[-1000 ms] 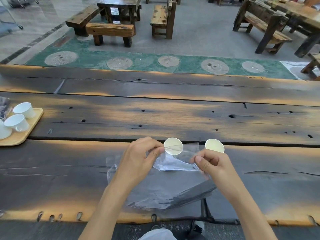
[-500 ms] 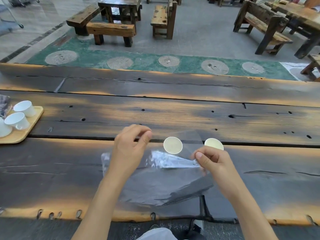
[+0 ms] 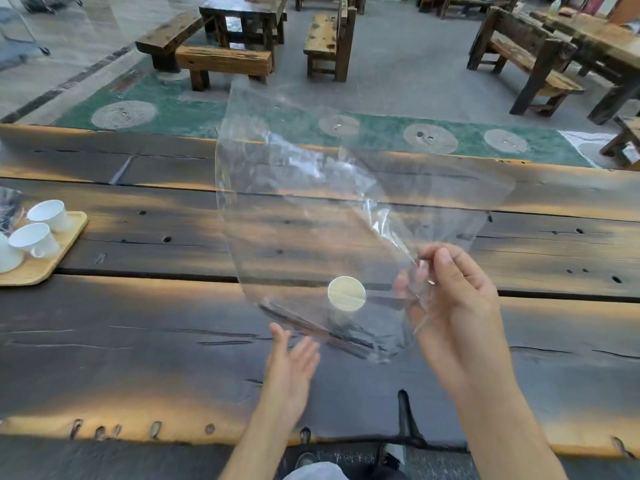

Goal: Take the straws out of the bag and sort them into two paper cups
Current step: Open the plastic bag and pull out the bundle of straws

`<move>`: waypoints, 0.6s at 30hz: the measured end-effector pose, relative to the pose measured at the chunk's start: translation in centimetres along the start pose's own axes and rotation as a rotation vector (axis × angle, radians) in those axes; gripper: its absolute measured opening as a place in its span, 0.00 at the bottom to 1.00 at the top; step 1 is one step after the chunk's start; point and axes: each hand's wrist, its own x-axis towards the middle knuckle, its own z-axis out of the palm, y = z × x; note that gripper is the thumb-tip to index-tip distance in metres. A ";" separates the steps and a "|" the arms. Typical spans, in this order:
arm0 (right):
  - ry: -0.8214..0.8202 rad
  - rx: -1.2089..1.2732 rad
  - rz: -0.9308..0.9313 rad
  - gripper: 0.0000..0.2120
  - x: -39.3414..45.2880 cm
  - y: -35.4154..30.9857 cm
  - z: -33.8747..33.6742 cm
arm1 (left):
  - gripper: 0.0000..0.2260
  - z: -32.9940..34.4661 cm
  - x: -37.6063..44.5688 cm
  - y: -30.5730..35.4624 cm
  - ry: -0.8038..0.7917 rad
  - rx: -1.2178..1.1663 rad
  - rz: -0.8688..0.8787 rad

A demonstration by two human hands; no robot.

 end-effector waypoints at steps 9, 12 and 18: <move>-0.010 -0.167 -0.093 0.12 1.0 -1.7 -3.3 | 0.09 -0.5 0.3 3.0 -0.296 -0.127 0.072; -0.090 -0.321 -0.107 0.25 2.3 -4.8 -5.8 | 0.02 -2.2 0.9 4.3 -0.222 -0.037 0.155; -0.228 -0.838 -0.063 0.27 4.6 -7.5 -6.5 | 0.04 -4.2 0.3 6.4 -0.159 0.162 0.236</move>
